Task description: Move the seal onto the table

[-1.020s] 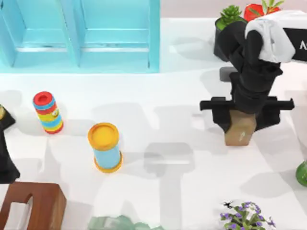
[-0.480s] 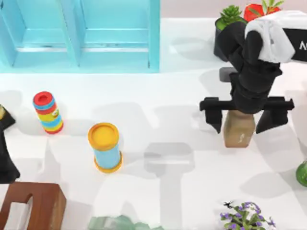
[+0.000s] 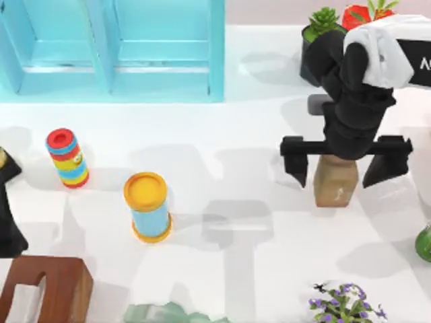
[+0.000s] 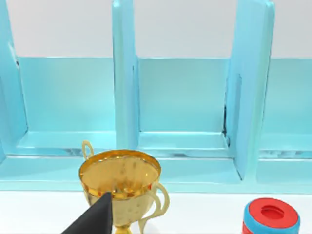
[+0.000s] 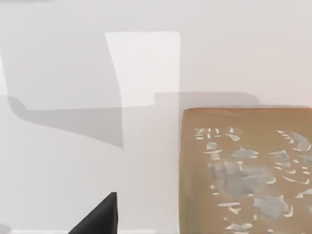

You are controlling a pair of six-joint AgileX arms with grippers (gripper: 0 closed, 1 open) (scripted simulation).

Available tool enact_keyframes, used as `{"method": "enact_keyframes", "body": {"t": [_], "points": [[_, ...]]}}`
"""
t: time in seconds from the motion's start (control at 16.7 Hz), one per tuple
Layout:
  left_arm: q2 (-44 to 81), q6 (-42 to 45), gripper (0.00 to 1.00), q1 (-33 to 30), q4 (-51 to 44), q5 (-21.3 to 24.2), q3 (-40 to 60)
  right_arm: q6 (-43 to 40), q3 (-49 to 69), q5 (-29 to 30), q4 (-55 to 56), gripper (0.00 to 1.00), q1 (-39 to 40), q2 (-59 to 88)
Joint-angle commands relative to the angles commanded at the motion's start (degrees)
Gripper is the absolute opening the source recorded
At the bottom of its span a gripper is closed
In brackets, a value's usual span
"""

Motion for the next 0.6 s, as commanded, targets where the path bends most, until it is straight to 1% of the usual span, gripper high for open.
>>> {"method": "enact_keyframes", "body": {"t": [0.12,0.24,0.6], "points": [[0.0,0.0,1.00,0.0,0.0,0.0,0.0,0.2,2.1,-0.1,-2.1,1.00,-0.1,0.1],[0.0,0.0,1.00,0.0,0.0,0.0,0.0,0.2,6.6,-0.1,-6.6,1.00,-0.1,0.0],[0.0,0.0,1.00,0.0,0.0,0.0,0.0,-0.1,25.3,0.0,-27.7,1.00,-0.2,-1.4]]}}
